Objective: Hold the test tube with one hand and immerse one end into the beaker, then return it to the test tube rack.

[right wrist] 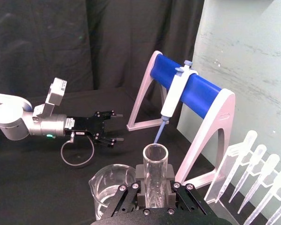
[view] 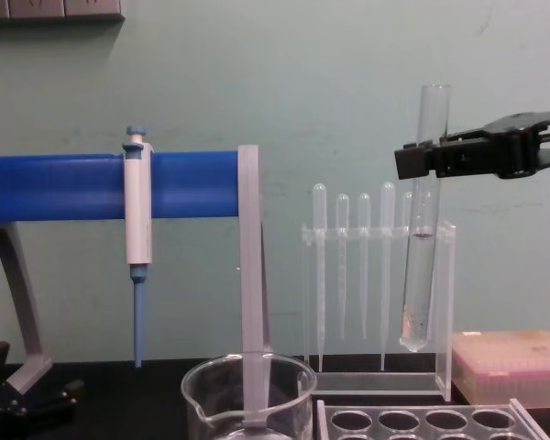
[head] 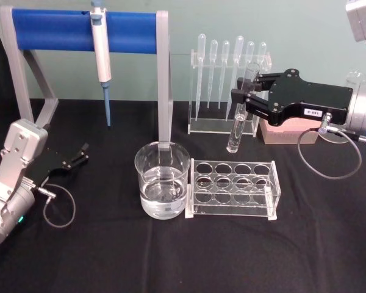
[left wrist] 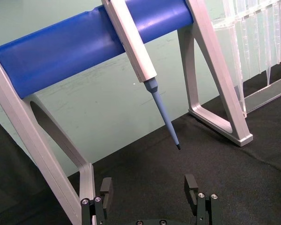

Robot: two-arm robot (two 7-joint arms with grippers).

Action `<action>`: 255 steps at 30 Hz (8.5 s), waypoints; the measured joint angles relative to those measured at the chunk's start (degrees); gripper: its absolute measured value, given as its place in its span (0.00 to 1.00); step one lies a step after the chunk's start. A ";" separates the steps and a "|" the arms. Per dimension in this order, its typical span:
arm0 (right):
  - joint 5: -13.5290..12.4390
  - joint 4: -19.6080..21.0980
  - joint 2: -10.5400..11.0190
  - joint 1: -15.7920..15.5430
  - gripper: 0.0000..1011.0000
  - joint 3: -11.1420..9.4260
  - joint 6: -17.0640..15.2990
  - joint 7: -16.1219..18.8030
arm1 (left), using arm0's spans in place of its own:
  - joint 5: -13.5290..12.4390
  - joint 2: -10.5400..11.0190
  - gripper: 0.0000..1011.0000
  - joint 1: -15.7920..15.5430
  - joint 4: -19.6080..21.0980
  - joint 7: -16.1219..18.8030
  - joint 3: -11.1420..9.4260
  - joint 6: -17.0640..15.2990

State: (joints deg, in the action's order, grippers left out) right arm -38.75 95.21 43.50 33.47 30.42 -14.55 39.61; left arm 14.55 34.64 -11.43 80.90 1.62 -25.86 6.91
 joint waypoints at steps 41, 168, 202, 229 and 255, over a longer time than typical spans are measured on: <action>0.00 0.00 0.00 0.00 0.23 0.00 0.00 0.00 | 0.00 0.00 0.99 0.00 0.00 0.00 0.00 0.00; -2.59 -0.83 -2.68 5.89 0.23 2.92 -1.25 3.36 | 0.00 0.00 0.99 0.00 0.00 0.00 0.00 0.00; 0.76 -12.56 -11.91 10.00 0.23 14.96 1.05 5.63 | 0.00 0.00 0.99 0.00 0.00 0.00 0.00 0.00; 5.19 -16.96 -15.06 7.50 0.23 13.86 6.22 5.54 | 0.00 0.00 0.99 0.00 0.00 0.00 0.00 0.00; 8.49 -22.59 -18.71 8.24 0.23 13.98 8.27 6.92 | 0.00 0.00 0.99 0.00 0.00 0.00 0.00 0.00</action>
State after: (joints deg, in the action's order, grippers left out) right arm -30.26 72.62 24.79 41.71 44.40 -6.28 46.53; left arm 14.55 34.65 -11.43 80.90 1.62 -25.86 6.91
